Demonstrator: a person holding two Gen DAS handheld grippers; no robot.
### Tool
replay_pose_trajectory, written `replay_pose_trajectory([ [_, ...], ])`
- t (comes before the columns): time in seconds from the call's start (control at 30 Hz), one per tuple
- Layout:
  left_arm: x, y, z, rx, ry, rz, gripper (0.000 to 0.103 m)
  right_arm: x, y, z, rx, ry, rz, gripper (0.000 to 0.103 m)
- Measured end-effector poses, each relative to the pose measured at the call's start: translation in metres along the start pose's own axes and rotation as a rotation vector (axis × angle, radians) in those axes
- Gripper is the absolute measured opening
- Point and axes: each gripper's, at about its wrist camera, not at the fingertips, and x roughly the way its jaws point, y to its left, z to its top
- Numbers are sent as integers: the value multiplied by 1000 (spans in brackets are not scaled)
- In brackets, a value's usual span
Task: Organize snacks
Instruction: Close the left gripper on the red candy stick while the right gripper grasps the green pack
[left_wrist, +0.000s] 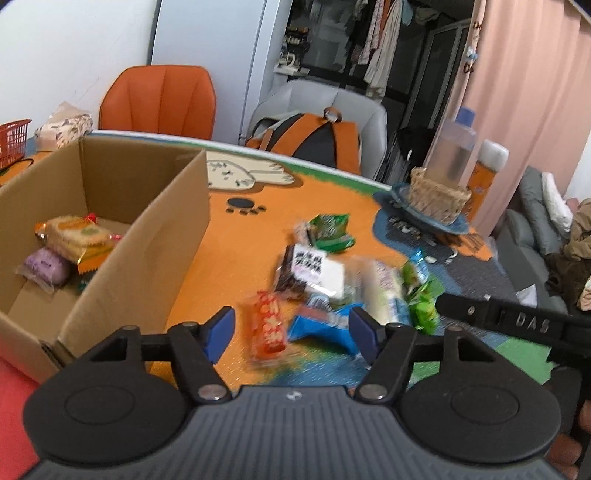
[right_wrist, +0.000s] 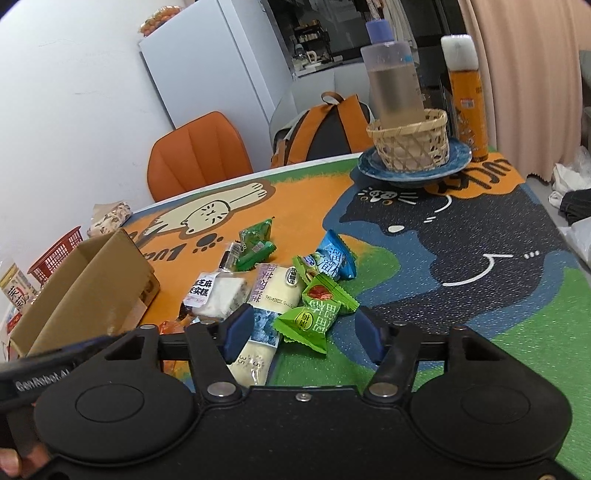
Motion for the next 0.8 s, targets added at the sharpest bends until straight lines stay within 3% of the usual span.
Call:
replay_pose_trajectory([
  [0.43,30,4,0,-13,33,59,49,23,-5,4,8,19,21,54],
  [0.53,33,3,-3,-19,39,63,41,29,-7,7,12,20,17,54],
  [0.6,35,4,-4,-26,44,65,29,33,-6,6,11,32,11,54],
  [0.8,32,7,-8,-36,55,36,20,36,-2,0,14,65,21,33],
])
